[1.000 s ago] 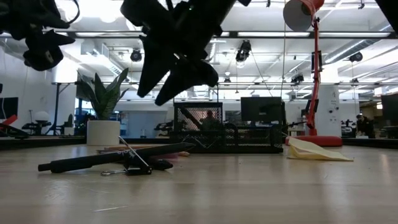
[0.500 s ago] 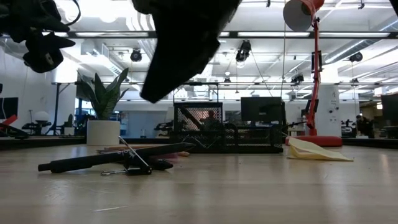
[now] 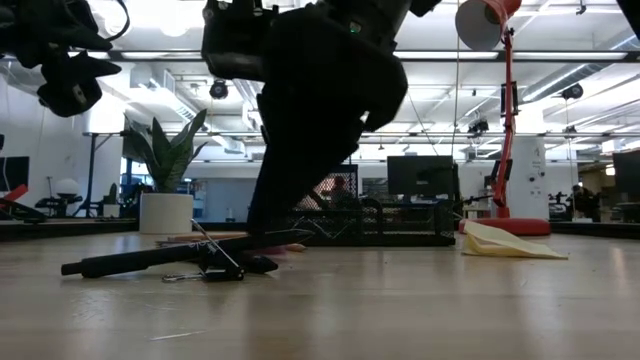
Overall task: Pick and place office supplies into organizer
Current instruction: Put the bottom black pen into the desk organizer
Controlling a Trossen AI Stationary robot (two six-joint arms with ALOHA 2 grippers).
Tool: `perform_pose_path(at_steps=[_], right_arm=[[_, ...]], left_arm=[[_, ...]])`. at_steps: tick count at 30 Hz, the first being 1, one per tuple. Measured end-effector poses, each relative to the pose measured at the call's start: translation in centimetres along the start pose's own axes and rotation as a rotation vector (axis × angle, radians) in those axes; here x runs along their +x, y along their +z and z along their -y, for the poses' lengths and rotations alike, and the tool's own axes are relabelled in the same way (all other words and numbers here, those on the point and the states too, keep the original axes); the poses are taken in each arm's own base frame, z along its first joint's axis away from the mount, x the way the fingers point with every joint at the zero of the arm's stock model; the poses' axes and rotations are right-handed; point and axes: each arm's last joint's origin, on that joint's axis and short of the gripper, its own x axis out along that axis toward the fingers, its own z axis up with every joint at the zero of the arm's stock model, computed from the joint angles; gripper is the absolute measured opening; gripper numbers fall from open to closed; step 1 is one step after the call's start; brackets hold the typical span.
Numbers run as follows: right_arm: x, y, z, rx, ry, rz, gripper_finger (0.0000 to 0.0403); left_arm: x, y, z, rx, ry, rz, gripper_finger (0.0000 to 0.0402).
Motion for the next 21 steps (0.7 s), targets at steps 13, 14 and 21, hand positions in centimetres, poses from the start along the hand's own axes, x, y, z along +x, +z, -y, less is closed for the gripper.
perform_pose_path(at_steps=[13,14,21], right_arm=[[-1.2,1.9,0.2,-0.075,0.014,0.083,0.0158],[-1.0,2.1,0.3,-0.087,0.021,0.095,0.0158],[0.8,2.5,0.7,-0.071,0.027,0.124,0.0165]], left_arm=[[0.0,0.0,0.0,0.0,0.001,0.0,0.0116],[0.0,0.0,0.0,0.0,0.001,0.0,0.0116],[0.0,0.0,0.0,0.0,0.0,0.001,0.0116]])
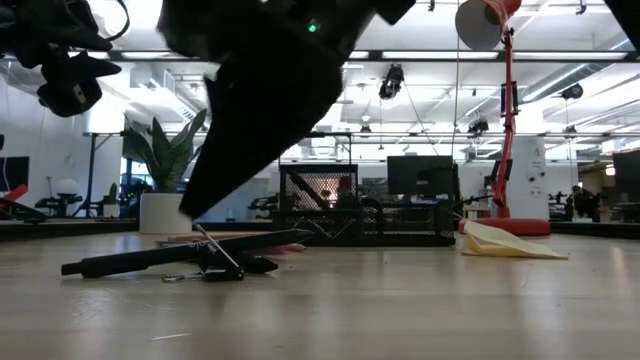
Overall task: Pick and place office supplies into organizer
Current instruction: Put the bottom black pen into the desk organizer
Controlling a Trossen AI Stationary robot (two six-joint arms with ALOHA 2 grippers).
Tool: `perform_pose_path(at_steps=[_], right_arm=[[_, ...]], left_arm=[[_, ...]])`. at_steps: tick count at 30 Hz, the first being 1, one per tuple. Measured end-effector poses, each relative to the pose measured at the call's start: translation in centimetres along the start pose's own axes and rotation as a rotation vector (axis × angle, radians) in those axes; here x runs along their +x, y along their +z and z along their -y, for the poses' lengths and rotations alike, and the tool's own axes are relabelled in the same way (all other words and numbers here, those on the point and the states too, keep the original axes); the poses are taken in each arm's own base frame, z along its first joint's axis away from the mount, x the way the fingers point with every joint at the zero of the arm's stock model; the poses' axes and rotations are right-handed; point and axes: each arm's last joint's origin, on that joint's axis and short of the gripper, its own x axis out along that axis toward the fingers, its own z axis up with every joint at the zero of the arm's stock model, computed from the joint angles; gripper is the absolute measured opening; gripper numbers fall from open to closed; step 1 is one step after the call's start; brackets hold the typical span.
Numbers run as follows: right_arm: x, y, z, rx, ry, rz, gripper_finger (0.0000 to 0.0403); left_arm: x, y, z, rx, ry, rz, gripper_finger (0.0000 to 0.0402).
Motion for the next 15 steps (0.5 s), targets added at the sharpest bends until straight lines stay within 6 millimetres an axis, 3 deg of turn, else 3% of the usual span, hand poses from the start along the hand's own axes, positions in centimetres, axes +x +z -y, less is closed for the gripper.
perform_pose_path(at_steps=[5,15], right_arm=[[1.0,0.8,0.0,-0.044,0.007,0.019,0.0165],[1.9,0.1,-0.1,-0.057,0.006,-0.129,0.0148]], left_arm=[[0.0,0.0,0.0,0.0,0.0,0.0,0.0116],[0.0,0.0,0.0,0.0,-0.001,0.001,0.0116]])
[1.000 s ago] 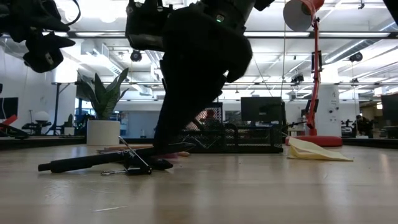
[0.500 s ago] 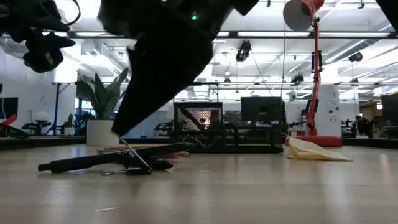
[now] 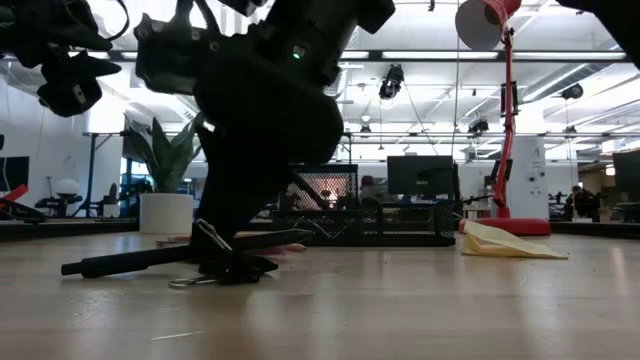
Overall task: Pick and place office supplies into organizer
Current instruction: Put the bottom black pen into the desk organizer
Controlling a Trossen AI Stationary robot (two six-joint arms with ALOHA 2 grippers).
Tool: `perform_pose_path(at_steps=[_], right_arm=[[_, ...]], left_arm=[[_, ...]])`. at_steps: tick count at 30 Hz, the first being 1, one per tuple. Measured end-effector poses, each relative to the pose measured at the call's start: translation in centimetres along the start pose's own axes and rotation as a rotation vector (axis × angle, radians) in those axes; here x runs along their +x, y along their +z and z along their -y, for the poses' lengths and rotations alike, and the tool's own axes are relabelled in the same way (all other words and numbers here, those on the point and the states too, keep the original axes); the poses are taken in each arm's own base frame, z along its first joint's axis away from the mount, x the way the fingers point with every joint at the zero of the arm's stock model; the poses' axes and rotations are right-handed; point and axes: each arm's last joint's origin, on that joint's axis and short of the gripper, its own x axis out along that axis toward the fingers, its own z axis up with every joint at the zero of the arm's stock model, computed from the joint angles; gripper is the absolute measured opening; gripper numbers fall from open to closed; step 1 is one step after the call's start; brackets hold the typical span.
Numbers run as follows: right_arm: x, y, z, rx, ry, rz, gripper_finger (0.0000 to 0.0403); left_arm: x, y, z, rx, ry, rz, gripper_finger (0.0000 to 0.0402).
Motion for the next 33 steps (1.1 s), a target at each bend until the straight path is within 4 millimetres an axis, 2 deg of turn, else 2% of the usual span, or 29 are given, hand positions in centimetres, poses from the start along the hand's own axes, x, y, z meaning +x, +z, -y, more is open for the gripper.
perform_pose_path(at_steps=[12,24,33], right_arm=[[-0.18,0.29,-0.54,-0.071,0.034,0.02,0.0141],[0.44,-0.44,-0.64,-0.095,0.028,-0.001,0.0124],[0.55,-0.57,-0.67,-0.091,0.028,0.0,0.0089]], left_arm=[[-0.02,-0.01,-0.01,0.001,0.0,0.0,0.0116],[0.01,-0.01,-0.01,0.001,0.001,-0.001,0.0116],[0.01,-0.01,-0.01,0.001,0.001,-0.001,0.0116]])
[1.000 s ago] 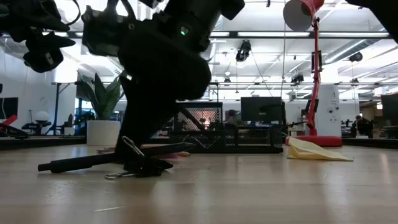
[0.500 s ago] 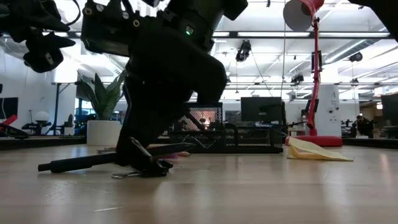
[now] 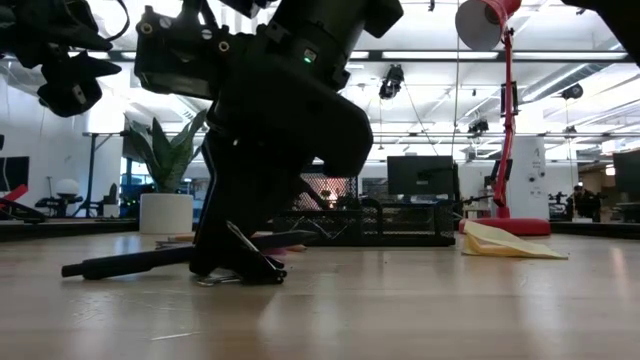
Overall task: Pick and place office supplies into organizer
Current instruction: Put the bottom black pen into the desk organizer
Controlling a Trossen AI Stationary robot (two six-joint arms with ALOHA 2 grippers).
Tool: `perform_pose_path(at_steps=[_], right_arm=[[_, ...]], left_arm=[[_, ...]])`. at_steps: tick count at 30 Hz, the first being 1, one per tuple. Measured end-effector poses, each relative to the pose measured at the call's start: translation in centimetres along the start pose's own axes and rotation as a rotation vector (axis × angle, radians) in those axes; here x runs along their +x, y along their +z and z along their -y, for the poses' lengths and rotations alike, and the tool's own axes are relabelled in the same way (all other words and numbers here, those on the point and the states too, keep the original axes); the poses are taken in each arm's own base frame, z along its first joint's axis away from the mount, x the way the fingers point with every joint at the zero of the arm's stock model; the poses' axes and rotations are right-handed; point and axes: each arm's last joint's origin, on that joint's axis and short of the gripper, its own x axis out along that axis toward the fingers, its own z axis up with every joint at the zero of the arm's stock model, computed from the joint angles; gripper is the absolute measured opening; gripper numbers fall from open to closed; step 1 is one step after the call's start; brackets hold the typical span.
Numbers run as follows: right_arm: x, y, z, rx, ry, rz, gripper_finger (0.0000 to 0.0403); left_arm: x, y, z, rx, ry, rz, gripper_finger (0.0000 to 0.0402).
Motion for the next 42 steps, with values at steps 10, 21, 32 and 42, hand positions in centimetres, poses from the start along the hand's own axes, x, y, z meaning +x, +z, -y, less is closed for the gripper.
perform_pose_path(at_steps=[10,21,32,42], right_arm=[[0.2,0.0,0.5,0.114,-0.014,0.025,0.0035],[-1.4,2.6,2.4,0.485,-0.221,0.258,0.0029],[-6.4,4.1,6.1,1.014,-0.973,0.66,0.003],[-10.0,-1.9,7.4,1.344,-1.274,0.766,0.0031]], left_arm=[[0.0,0.0,0.0,0.0,0.0,0.0,0.0116],[0.0,0.0,0.0,-0.003,-0.001,0.003,0.0116],[0.0,0.0,0.0,-0.002,-0.002,0.003,0.0116],[0.0,0.0,0.0,-0.002,-0.003,0.003,0.0116]])
